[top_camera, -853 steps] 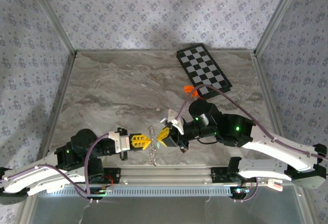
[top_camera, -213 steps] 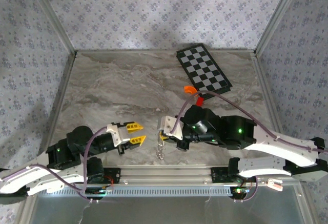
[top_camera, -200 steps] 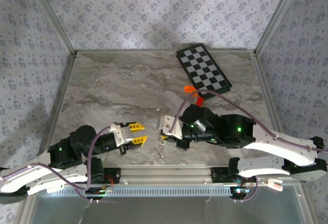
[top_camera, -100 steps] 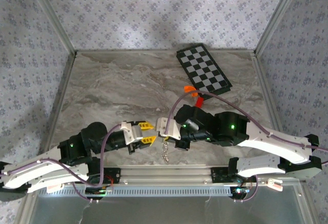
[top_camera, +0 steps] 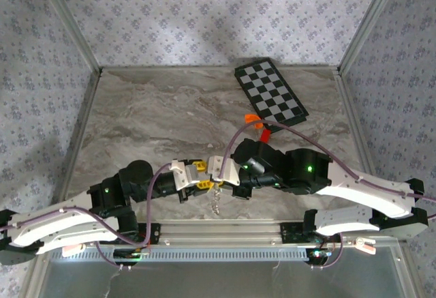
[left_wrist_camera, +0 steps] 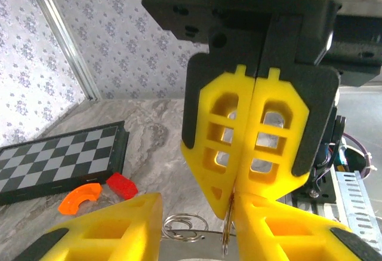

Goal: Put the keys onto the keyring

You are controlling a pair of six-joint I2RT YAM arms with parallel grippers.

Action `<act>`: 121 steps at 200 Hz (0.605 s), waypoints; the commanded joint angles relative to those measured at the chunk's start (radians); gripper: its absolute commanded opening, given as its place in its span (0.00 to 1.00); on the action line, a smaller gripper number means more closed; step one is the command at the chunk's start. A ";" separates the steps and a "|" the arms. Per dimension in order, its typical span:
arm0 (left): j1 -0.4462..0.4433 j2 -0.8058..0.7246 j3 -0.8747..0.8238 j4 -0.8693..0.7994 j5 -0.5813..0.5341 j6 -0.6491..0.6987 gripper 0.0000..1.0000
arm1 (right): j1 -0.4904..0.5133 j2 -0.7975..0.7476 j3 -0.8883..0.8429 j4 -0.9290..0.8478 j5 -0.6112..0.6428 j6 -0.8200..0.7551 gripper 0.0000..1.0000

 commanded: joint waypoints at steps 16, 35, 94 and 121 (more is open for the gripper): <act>0.004 -0.007 -0.016 0.029 0.010 0.000 0.35 | -0.004 -0.030 0.018 0.042 -0.016 -0.011 0.00; 0.004 -0.008 -0.022 0.028 0.003 -0.002 0.29 | -0.005 -0.030 0.017 0.046 -0.021 -0.012 0.00; 0.005 -0.022 -0.028 0.035 0.001 0.002 0.19 | -0.004 -0.022 0.014 0.063 -0.039 -0.017 0.00; 0.005 -0.028 -0.028 0.037 0.004 0.003 0.14 | -0.004 -0.016 0.014 0.063 -0.044 -0.017 0.00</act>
